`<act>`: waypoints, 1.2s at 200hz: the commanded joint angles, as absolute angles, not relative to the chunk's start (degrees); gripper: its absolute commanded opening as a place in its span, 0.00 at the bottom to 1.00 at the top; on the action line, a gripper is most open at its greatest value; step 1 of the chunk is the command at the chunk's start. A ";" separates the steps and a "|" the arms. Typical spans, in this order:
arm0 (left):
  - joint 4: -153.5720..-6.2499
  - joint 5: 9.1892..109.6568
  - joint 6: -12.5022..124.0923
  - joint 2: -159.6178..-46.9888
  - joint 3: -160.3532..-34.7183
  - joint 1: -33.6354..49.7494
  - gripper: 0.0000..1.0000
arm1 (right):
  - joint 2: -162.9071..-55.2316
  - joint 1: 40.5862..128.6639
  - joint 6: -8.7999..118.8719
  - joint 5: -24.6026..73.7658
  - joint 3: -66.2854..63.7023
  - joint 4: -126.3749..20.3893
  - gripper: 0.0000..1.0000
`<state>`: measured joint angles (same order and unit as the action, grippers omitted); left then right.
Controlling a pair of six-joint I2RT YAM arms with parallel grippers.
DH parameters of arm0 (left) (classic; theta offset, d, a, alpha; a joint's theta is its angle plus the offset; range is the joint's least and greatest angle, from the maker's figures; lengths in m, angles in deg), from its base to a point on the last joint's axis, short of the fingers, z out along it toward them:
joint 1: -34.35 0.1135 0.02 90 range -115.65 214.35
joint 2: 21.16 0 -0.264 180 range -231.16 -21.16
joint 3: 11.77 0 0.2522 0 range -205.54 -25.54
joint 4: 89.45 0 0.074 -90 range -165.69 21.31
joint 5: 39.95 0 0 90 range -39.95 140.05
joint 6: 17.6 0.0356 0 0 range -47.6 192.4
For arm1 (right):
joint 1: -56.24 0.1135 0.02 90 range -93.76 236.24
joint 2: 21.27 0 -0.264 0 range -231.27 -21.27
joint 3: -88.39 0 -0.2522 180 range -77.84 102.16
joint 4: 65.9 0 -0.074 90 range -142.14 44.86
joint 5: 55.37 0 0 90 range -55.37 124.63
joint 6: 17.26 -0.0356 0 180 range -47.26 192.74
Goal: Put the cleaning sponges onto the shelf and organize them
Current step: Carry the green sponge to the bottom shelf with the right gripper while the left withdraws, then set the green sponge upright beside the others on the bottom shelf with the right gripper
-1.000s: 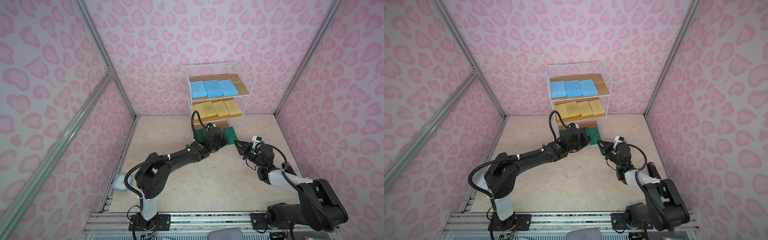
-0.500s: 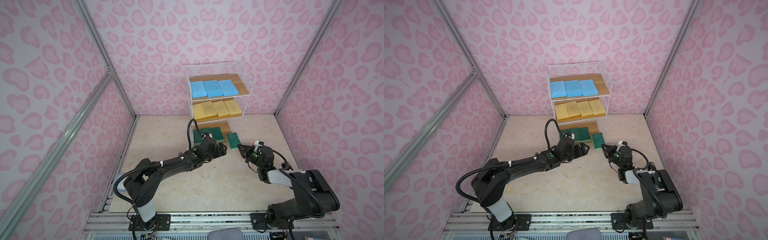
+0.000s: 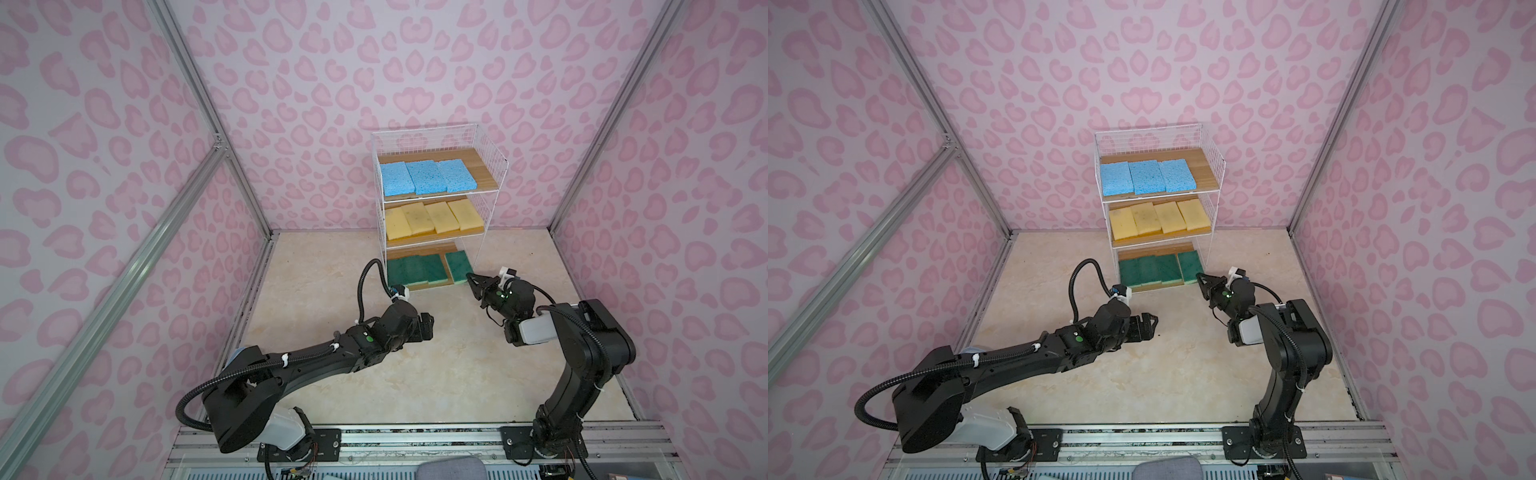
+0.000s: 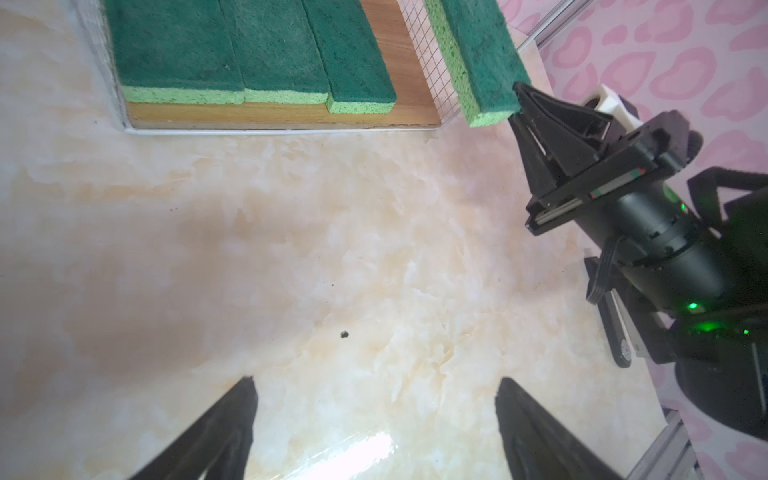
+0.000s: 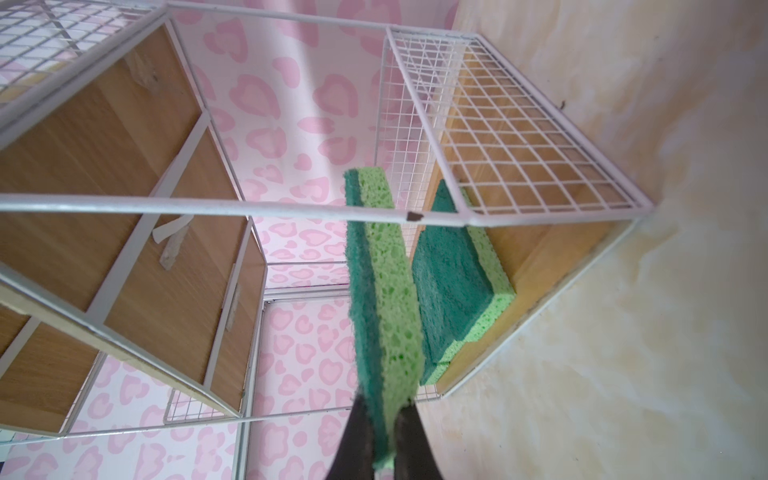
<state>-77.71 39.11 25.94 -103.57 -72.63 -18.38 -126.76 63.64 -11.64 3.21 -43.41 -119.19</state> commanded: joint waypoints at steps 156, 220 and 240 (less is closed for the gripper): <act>-73.26 36.55 28.44 -104.88 -74.18 -18.48 0.91 | -139.18 64.28 -9.25 7.56 -35.13 -121.56 0.11; -72.84 37.15 28.00 -105.53 -75.06 -18.39 0.91 | -141.23 63.98 -9.78 6.30 -34.82 -124.12 0.49; -72.79 37.28 27.72 -105.70 -75.14 -18.38 0.91 | -141.15 63.98 -9.54 5.83 -35.05 -123.77 0.55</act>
<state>-73.04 36.99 28.04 -105.30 -74.37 -18.47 -140.81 63.97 -10.05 6.91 -34.95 -121.35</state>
